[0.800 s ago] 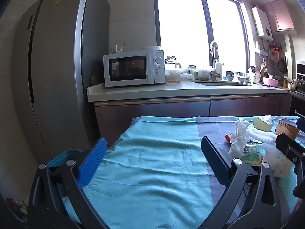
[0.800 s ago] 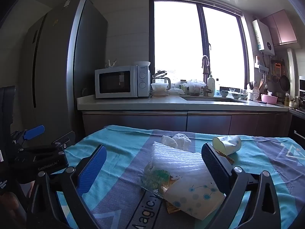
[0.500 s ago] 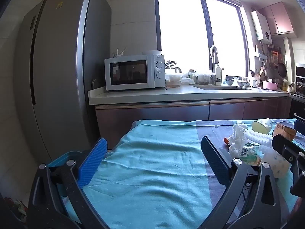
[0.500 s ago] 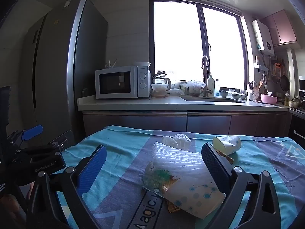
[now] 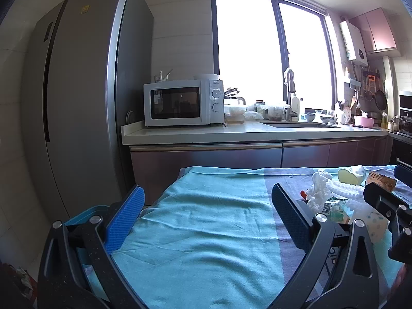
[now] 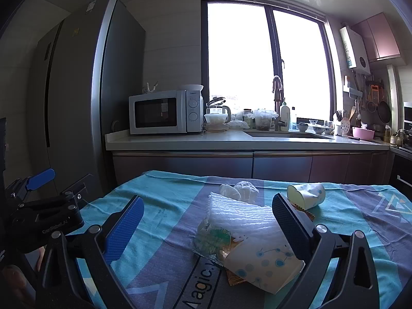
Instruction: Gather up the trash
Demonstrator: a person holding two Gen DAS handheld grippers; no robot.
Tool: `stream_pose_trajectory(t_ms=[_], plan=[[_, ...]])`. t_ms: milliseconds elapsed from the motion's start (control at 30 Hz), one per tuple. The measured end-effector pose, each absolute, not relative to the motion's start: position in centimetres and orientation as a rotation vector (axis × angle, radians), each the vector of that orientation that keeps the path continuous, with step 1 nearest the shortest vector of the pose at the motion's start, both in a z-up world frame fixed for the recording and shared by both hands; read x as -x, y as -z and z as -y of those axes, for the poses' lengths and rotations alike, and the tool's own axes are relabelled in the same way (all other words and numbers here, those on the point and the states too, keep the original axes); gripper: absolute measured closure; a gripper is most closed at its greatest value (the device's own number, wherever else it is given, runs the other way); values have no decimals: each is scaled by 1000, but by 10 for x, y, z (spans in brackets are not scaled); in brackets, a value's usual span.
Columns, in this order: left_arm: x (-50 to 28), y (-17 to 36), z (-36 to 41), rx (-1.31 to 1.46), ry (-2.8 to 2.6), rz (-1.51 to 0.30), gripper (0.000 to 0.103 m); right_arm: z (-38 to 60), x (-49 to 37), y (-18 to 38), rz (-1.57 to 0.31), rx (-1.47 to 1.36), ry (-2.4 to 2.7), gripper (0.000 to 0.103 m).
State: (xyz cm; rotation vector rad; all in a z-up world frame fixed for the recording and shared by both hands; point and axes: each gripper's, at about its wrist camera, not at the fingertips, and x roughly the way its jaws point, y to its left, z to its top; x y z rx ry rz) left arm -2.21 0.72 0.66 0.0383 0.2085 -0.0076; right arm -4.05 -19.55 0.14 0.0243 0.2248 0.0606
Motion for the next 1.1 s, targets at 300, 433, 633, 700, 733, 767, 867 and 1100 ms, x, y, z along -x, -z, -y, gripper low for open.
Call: stream_pose_trajectory(t_ms=[300,433,633,700,733,767,867,1100], plan=[[28,-6,-7,-38,13,-194,6,196,39,-2,-224,-28,-59,7],[28,-6,-7,-37,13,-188,6,196,40,-2,-223,-28,-61,7],[29,-5,-7,-38,12,-185,6,197,41,-2,-221,-29,-62,7],[30,-5,-6,-37,12,-183,6,197,41,-2,-220,-30,-64,7],[31,-5,-7,-36,12,-182,6,197,41,-2,-221,-30,-64,7],[31,-5,-7,-35,13,-182,6,197,41,-2,-223,-31,-64,7],[32,-5,-6,-35,12,-181,6,197,41,-2,-223,-32,-65,7],[32,-5,-6,-32,15,-179,6,197,41,-2,-221,-32,-65,7]])
